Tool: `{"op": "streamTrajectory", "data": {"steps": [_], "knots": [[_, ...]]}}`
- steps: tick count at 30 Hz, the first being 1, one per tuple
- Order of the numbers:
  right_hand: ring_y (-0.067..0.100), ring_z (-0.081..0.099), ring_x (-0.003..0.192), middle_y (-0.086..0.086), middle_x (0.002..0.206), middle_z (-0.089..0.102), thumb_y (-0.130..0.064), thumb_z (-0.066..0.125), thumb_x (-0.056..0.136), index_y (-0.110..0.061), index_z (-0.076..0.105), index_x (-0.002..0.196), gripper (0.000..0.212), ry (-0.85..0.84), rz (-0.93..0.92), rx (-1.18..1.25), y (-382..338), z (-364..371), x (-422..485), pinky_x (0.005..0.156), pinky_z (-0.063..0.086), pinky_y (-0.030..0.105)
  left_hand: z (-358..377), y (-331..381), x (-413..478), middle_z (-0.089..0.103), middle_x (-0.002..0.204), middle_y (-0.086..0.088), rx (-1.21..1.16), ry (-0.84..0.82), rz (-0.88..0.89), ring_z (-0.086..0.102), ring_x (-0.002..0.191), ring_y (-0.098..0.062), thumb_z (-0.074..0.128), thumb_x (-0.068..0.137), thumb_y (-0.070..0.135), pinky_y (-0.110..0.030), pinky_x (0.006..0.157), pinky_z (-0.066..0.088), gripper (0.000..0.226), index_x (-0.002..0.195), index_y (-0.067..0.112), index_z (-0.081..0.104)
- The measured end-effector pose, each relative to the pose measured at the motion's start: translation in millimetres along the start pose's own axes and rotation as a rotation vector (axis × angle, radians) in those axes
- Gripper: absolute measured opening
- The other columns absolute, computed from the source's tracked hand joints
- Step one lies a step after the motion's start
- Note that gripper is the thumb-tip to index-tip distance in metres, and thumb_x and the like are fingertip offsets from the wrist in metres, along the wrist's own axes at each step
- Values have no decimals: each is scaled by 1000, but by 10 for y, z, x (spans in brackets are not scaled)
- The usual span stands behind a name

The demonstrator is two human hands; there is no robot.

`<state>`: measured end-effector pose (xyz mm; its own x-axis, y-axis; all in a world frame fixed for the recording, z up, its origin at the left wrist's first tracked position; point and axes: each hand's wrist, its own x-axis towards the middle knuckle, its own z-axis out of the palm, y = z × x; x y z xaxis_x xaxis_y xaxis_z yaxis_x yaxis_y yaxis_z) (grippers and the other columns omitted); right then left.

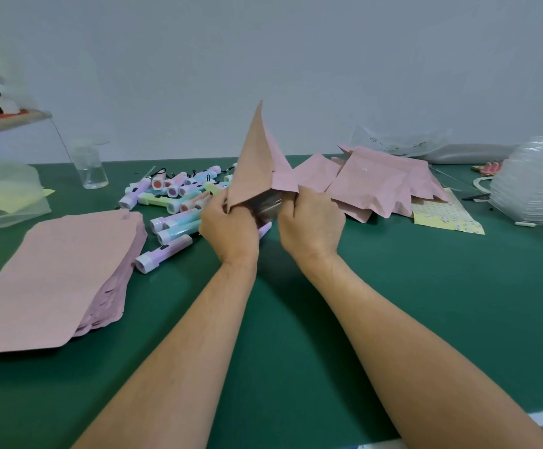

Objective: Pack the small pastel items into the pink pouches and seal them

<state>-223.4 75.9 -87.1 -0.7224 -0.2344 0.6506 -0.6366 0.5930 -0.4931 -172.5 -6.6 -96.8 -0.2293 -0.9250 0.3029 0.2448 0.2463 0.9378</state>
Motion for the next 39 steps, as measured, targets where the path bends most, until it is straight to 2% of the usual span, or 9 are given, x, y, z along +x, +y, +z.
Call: {"op": "streamTrajectory", "data": {"steps": [2, 6, 10, 14, 19, 24, 31, 35, 39], "knots": [[32, 43, 61, 1, 63, 44, -27, 35, 97, -20, 38, 69, 29, -13, -22, -16, 29, -5, 2, 53, 21, 34, 11, 55, -6, 69, 95, 1, -42, 49, -24, 57, 77, -10, 44, 91, -3, -12, 60, 44, 36, 103, 10, 75], [33, 48, 63, 2, 64, 52, -40, 33, 90, -19, 44, 68, 33, -53, -127, 65, -12, 16, -25, 56, 27, 35, 33, 102, -126, 70, 89, 6, -89, -121, -93, 64, 72, 0, 47, 94, 11, -11, 56, 47, 27, 92, 24, 70], [34, 46, 65, 5, 69, 52, -33, 43, 98, -18, 41, 68, 33, -137, -76, -42, 121, 32, 42, 56, 26, 36, -57, 140, -16, 72, 102, -7, -98, -155, -320, 71, 96, -29, 41, 88, 16, -49, 85, 63, 26, 87, 28, 64], [36, 44, 67, 7, 70, 51, -27, 40, 100, -20, 29, 63, 39, -138, -33, -55, 193, 26, 77, 57, 25, 37, -166, 142, 84, 73, 105, -9, -40, -279, -243, 70, 96, -30, 44, 83, 14, -39, 75, 62, 32, 97, 26, 70], [37, 46, 67, 6, 66, 48, -35, 36, 105, -23, 29, 62, 45, -152, -21, -26, 198, 33, 82, 58, 30, 37, -237, 64, 90, 77, 116, -6, -147, -612, -388, 79, 96, -21, 81, 67, 32, -48, 96, 62, 99, 154, 31, 35], [36, 45, 65, 7, 69, 52, -36, 38, 105, -22, 34, 66, 42, -147, -107, -65, 232, 41, 81, 58, 30, 37, -267, 52, 121, 75, 127, -8, -318, -826, -459, 74, 108, -25, 96, 64, 33, -61, 101, 57, 112, 158, 25, 35], [30, 37, 46, 14, 55, 58, -19, 73, 87, -12, 55, 65, 29, -132, -561, -227, 211, -136, 105, 50, 22, 28, -369, 172, 155, 66, 139, -18, -425, -980, -562, 64, 115, -32, 84, 42, 87, -53, 110, 47, 134, 150, 12, 55], [27, 47, 40, 9, 53, 62, -17, 83, 77, -11, 63, 65, 25, -143, -690, -348, 166, -165, 87, 48, 24, 25, -355, 176, 200, 65, 142, -19, -427, -957, -568, 61, 117, -30, 82, 51, 84, -49, 117, 38, 120, 149, 20, 57], [26, 45, 37, 5, 48, 58, -16, 88, 68, -13, 61, 59, 29, -51, -714, -361, 143, -127, 50, 49, 23, 24, -354, 182, 194, 74, 130, -12, -465, -907, -594, 72, 119, -29, 86, 77, 59, -57, 110, 50, 60, 122, 20, 79]]}}
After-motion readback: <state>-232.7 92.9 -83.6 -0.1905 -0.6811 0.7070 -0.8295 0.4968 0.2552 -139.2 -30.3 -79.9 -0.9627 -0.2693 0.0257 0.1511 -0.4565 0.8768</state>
